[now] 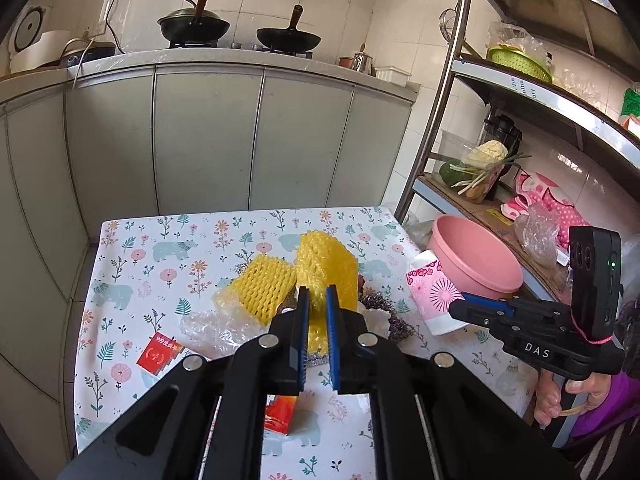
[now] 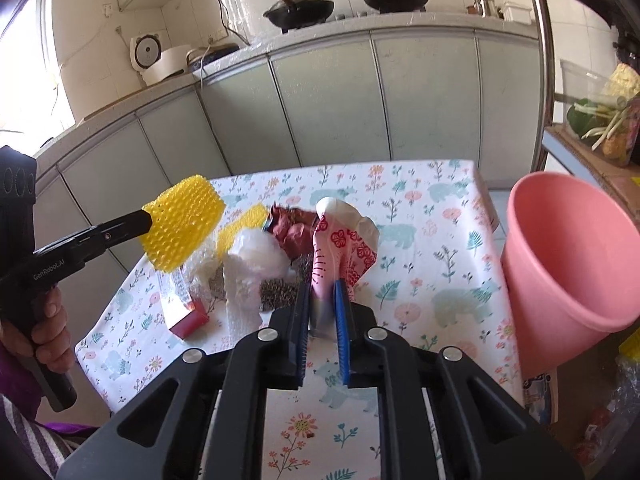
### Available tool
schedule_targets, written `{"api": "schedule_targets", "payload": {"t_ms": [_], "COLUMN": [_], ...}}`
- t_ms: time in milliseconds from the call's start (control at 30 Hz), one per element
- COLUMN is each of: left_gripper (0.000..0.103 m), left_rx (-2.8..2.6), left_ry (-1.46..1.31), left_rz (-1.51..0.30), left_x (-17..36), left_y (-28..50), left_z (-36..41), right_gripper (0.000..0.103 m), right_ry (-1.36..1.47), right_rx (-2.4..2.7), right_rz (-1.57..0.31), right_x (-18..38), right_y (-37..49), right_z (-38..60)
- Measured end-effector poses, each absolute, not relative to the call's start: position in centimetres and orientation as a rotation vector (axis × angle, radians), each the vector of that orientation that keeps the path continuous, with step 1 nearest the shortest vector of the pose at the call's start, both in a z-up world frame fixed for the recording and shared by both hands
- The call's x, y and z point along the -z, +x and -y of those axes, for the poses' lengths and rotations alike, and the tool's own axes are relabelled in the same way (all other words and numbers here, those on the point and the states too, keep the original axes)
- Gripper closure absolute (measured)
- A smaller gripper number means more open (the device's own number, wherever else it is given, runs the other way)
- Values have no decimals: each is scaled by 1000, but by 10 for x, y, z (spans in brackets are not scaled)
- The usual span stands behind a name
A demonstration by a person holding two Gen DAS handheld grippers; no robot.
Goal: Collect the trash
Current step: 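Grasp the yellow foam net with the left tool while the right tool grasps the pink paper bag, then carry the yellow net and pink paper bag to the pink bucket and open both tools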
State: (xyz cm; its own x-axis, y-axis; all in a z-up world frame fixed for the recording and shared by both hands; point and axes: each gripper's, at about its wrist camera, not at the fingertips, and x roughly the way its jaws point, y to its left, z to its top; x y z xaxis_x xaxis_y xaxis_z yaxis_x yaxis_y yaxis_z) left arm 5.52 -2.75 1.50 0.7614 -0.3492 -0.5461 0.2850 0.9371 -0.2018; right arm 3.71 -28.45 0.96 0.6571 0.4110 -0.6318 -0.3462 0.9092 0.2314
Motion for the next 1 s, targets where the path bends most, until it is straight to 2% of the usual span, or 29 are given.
{"api": "schedule_targets", "payload": {"t_ms": [267, 633, 1000], "left_gripper": [96, 96, 96], "left_rx": [417, 582, 690], "left_ry": [-129, -102, -66], "left_rz": [-553, -514, -555], "left_x": [-34, -54, -39], "left_y": [62, 90, 120], "left_z": [55, 142, 243], "right_gripper": [90, 90, 90], "right_ry": [114, 169, 193], "right_rx": [-331, -130, -10], "right_rz": [-641, -560, -553], "right_x": [-30, -38, -25], "right_y": [33, 33, 37], "right_z": [320, 400, 452]}}
